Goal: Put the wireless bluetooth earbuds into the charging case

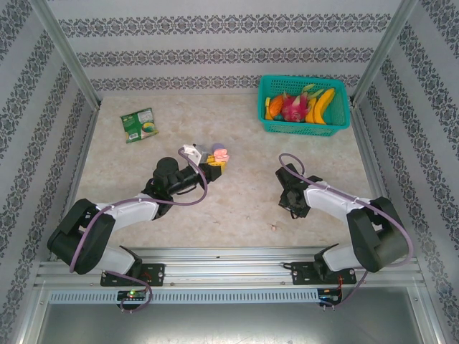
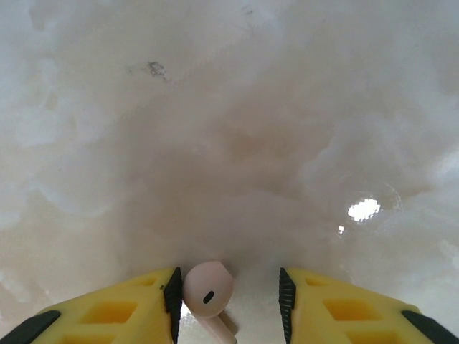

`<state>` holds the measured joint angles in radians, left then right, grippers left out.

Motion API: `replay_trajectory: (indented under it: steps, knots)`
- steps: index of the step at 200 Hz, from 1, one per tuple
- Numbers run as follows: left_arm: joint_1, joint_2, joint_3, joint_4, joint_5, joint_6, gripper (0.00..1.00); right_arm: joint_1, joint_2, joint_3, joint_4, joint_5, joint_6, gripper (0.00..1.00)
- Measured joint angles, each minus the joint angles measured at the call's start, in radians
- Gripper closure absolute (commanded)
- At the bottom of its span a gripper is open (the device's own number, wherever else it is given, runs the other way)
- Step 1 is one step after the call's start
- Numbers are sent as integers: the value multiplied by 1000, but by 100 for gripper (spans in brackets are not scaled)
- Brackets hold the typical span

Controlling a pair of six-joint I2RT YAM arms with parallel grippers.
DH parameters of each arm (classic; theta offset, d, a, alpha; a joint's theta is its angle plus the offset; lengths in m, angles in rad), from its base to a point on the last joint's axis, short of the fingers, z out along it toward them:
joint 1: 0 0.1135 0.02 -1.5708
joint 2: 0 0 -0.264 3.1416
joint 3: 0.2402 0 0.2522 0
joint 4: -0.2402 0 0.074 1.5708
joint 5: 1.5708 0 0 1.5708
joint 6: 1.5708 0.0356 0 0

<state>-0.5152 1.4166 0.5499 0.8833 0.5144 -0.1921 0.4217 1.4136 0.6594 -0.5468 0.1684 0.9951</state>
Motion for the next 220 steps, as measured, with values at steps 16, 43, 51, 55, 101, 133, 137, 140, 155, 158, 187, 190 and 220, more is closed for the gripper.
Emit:
replay_trajectory:
  steps: [16,43,51,55,101,133,137,140,155,158,187,190,220]
  knots:
    - [0,0,0,0,0,0,100,0,8,8,-11,0,-2,63]
    - [0,0,0,0,0,0,100,0,18,18,-19,3,-3,68]
    - [0,0,0,0,0,0,100,0,19,18,-18,2,-3,69]
    - [0,0,0,0,0,0,100,0,19,19,-18,2,-4,69]
    - [0,0,0,0,0,0,100,0,11,19,-4,-3,-3,77]
    - [0,3,0,0,0,0,100,2,-31,19,34,-20,-2,79]
    - [0,4,0,0,0,0,100,2,-39,19,37,-21,-3,79]
    - [0,4,0,0,0,0,100,2,-45,19,39,-23,-3,79]
    - [0,9,0,0,0,0,100,2,-82,19,48,-28,-3,79]
    - [0,10,0,0,0,0,100,2,-89,19,50,-29,-3,79]
    - [0,15,0,0,6,0,100,2,-167,19,77,-46,-11,80]
    - [0,15,0,0,8,0,100,2,-176,19,79,-47,-14,80]
    - [0,15,0,0,32,-1,100,2,-264,21,114,-81,-41,82]
